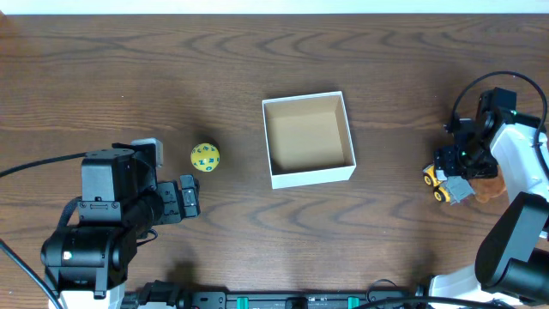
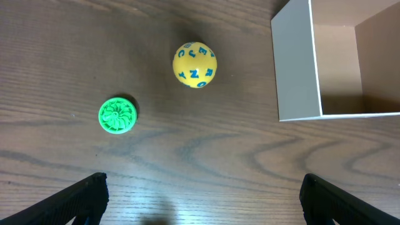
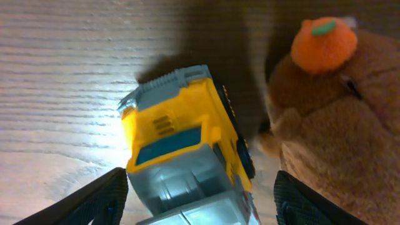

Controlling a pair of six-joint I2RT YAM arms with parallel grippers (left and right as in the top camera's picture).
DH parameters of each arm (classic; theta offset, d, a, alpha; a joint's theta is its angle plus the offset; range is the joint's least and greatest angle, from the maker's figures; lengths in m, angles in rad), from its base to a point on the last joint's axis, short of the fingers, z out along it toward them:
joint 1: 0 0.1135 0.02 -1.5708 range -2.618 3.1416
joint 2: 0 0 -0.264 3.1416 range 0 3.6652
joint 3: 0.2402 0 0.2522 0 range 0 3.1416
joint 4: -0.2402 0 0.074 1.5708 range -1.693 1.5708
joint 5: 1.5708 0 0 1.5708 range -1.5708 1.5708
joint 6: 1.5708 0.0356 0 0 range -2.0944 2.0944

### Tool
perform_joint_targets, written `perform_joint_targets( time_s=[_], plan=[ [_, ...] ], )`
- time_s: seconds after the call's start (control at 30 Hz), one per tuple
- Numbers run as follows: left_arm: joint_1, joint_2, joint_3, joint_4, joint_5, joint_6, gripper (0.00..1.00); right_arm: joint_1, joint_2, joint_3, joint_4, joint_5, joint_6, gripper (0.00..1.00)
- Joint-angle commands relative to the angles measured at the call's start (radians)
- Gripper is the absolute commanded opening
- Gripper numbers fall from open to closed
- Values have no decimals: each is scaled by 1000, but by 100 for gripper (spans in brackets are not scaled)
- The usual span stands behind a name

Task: Pack container
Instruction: 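Lower the right gripper and grasp the toy truck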

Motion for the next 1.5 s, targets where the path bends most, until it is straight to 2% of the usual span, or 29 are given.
perform_joint_targets(
  time_s=[0.0, 0.17, 0.4, 0.83, 1.07, 1.27, 1.37, 1.4, 1.47],
  plan=[
    [1, 0, 15, -2, -5, -12, 98, 1, 2, -8, -9, 34, 22, 75],
    [1, 0, 15, -2, -5, -12, 98, 1, 2, -8, -14, 30, 24, 74],
    [1, 0, 15, -3, -5, -12, 98, 1, 2, -8, -15, 27, 32, 61],
    [1, 0, 15, -2, -5, -12, 98, 1, 2, -14, -10, 25, 32, 52],
    [1, 0, 15, -2, -5, -12, 98, 1, 2, -14, 3, 22, 46, 45],
    [1, 0, 15, -2, -5, -12, 98, 1, 2, -14, 9, 22, 47, 30],
    [1, 0, 15, -2, -5, -12, 98, 2, 1, -14, 11, 22, 65, 14],
    [0, 0, 15, -2, -5, -12, 98, 2, 1, -13, 12, 22, 75, 5],
    [1, 0, 15, -2, -5, -12, 98, 2, 0, -4, 12, 23, 95, 1]
  ],
)
